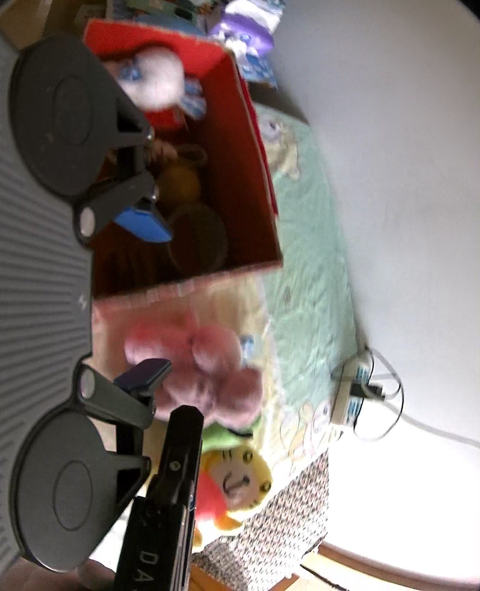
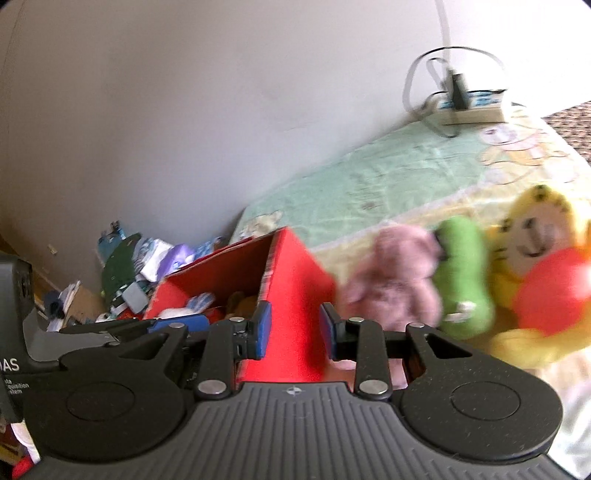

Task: Organize objects
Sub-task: 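Move the right gripper back toward the yellow tiger plush, then close the right gripper on the yellow tiger plush's red body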

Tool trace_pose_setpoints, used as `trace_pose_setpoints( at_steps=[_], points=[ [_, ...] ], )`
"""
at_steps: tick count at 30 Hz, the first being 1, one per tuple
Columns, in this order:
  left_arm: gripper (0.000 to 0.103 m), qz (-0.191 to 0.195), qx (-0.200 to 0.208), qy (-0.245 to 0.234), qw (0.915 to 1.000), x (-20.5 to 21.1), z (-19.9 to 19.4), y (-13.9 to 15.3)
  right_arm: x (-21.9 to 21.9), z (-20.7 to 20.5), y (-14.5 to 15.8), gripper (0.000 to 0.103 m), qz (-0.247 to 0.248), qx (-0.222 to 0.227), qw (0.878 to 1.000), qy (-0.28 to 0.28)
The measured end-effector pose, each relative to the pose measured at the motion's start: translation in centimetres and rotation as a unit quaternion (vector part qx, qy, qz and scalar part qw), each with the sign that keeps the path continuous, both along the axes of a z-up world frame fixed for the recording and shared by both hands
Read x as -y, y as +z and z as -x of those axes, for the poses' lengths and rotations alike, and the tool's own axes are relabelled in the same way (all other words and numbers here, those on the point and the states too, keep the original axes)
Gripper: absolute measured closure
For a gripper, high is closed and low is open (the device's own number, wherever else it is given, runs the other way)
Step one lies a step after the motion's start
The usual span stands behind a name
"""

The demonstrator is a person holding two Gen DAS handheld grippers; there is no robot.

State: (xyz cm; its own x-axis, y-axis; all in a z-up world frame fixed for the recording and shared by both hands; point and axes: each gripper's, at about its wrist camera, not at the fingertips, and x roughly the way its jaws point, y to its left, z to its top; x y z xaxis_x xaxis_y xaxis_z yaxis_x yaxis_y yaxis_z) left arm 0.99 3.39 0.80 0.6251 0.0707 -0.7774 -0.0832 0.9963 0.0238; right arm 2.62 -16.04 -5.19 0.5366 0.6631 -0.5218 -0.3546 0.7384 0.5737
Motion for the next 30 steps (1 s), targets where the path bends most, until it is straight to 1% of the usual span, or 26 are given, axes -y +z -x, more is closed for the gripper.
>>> trace_pose_setpoints(
  at_steps=[4,7,11,17,21,25,30],
  points=[
    [0.032,-0.001,-0.01,-0.019,0.9998,3.5,-1.6,-0.6,3.2,-0.4,-0.7,0.071,0.001,-0.01,1.0,-0.018],
    [0.032,0.008,-0.021,-0.035,0.9991,6.0,-2.7,-1.4,5.1,-0.8,-1.3,0.071,0.002,-0.019,0.999,-0.029],
    [0.032,0.009,-0.034,-0.054,0.9979,9.0,-3.9,-2.5,7.6,-1.3,-2.1,0.07,0.002,-0.031,0.999,-0.043],
    [0.032,0.041,-0.062,-0.083,0.9937,12.4,-5.6,-4.3,11.7,-2.2,-3.0,0.07,-0.001,-0.044,0.996,-0.071],
    [0.032,0.074,-0.076,-0.1,0.9893,14.1,-6.9,-5.4,14.2,-3.1,-3.6,0.07,0.0,-0.052,0.994,-0.094],
    [0.032,0.113,-0.092,-0.105,0.9837,15.0,-8.5,-6.4,16.4,-4.2,-4.7,0.07,0.004,-0.069,0.991,-0.113],
    [0.03,0.133,-0.097,-0.106,0.9805,16.4,-10.3,-7.5,18.1,-5.8,-6.4,0.069,0.004,-0.092,0.988,-0.125]
  ],
)
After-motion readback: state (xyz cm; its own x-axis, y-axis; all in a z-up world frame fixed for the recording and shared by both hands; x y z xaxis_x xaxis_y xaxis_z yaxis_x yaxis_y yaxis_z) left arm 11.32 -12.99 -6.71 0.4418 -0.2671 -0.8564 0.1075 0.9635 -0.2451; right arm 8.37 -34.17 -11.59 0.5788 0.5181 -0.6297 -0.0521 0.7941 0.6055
